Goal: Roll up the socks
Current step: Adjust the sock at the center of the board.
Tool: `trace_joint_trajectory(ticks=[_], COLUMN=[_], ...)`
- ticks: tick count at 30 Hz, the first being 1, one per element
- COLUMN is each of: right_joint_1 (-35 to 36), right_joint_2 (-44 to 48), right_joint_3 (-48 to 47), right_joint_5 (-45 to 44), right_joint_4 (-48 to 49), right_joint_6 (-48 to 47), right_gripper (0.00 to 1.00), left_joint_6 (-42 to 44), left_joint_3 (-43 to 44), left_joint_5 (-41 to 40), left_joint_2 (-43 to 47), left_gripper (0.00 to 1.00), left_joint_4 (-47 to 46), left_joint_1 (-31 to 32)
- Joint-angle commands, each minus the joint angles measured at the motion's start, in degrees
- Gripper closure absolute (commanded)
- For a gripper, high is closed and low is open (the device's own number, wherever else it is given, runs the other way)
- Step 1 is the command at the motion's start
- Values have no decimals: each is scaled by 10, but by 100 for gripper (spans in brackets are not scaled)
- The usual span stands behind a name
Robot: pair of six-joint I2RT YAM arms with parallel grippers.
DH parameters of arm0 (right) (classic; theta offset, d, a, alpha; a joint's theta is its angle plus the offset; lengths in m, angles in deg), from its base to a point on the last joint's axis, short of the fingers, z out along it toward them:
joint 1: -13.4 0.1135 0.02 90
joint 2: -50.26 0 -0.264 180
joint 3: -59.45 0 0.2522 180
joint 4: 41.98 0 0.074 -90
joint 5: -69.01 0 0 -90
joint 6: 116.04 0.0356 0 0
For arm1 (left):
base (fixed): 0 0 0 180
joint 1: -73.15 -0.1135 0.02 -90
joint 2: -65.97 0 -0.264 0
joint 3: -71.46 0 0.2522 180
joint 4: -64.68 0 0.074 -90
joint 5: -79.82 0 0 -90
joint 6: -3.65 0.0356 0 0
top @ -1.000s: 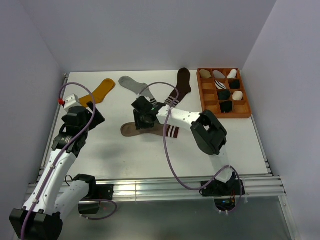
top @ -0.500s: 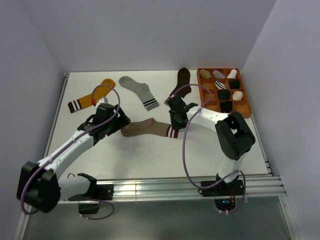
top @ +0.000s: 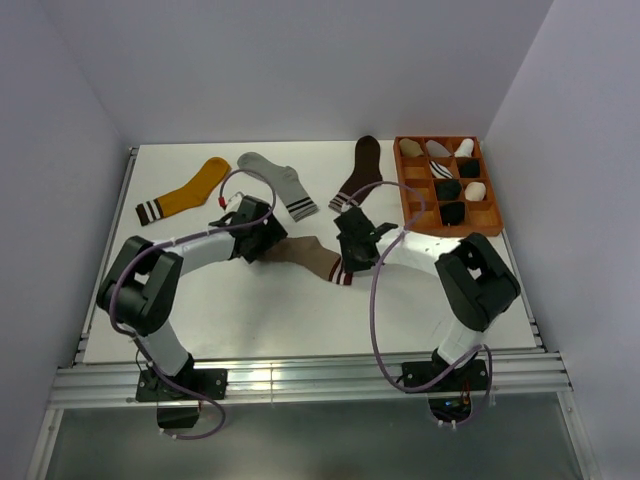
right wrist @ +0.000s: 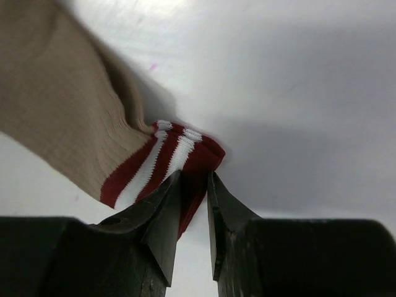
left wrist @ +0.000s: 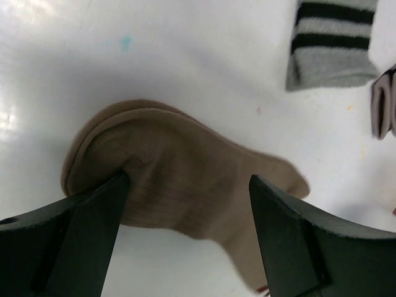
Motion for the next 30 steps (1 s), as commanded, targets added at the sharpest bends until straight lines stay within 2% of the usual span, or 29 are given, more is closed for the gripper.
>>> trace_joint_trajectory(ticks=[1, 5, 8, 11, 14, 17, 20, 24, 30], right_joint_1=[70, 160, 222, 238, 237, 233, 193, 153, 151], right_joint_2=[9, 11, 37, 77, 115, 125, 112, 53, -57], right_joint_3=[19, 2, -39, -53, -63, -76, -89, -143, -238], right_joint_5=[21, 78, 52, 52, 15, -26, 2, 31, 70], right_joint_4=[-53, -70, -96, -91, -71, -62, -38, -25, 2], right_joint_6=[58, 113, 125, 111, 61, 5, -41, -126, -221], right_gripper=[70, 71, 70, 68, 67, 66, 67, 68, 71], left_joint_6=[18, 66, 113, 153, 180, 169, 136, 102, 174], left_joint_3=[37, 77, 101, 123, 128, 120, 92, 61, 37], left_joint_5=[-42, -67, -67, -46, -15, -14, -36, -52, -49], left_joint_2=[-38, -55, -61, -70, -60, -12, 67, 191, 350], left_gripper=[14, 14, 14, 13, 12, 11, 10, 9, 8], left_joint_4=[21, 26, 4, -17, -65, -66, -26, 73, 162], left_joint_1=[3, 3, 3, 1, 0, -3, -16, -77, -164])
